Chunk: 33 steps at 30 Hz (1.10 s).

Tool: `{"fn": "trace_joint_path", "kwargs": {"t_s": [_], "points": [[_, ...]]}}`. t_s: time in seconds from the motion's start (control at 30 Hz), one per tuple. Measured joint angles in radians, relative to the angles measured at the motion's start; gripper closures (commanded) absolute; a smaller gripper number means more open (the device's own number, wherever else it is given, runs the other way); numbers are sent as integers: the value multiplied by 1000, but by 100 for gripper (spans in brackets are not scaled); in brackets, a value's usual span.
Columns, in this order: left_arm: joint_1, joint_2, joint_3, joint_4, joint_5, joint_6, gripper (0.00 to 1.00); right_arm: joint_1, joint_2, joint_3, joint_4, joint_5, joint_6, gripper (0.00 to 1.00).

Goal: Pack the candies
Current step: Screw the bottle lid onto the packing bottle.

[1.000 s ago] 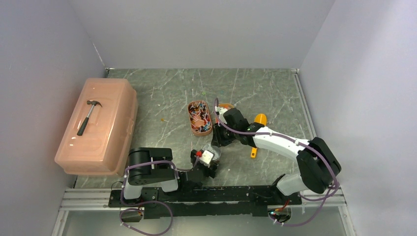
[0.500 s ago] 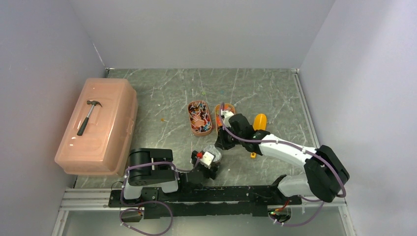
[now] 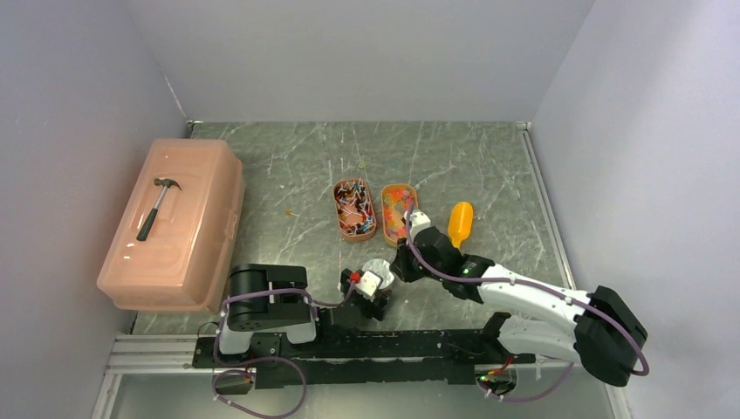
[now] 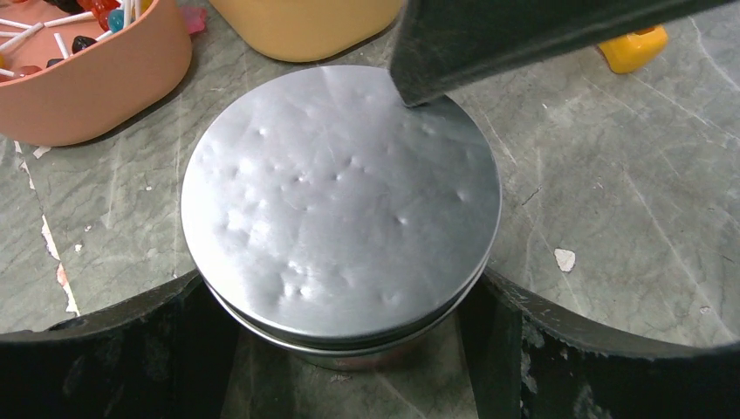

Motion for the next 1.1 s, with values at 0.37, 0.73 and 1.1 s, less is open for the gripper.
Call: {"fn": "trace_joint_path", "kwargs": {"t_s": [0.37, 0.73, 1.1], "points": [[0, 0, 5, -5, -1, 0, 17, 75, -140, -54, -101, -5, 115, 82], [2, 5, 21, -17, 3, 0, 18, 63, -97, 85, -299, 27, 64, 65], [2, 5, 21, -16, 3, 0, 18, -51, 53, 282, -283, 17, -67, 61]]}}
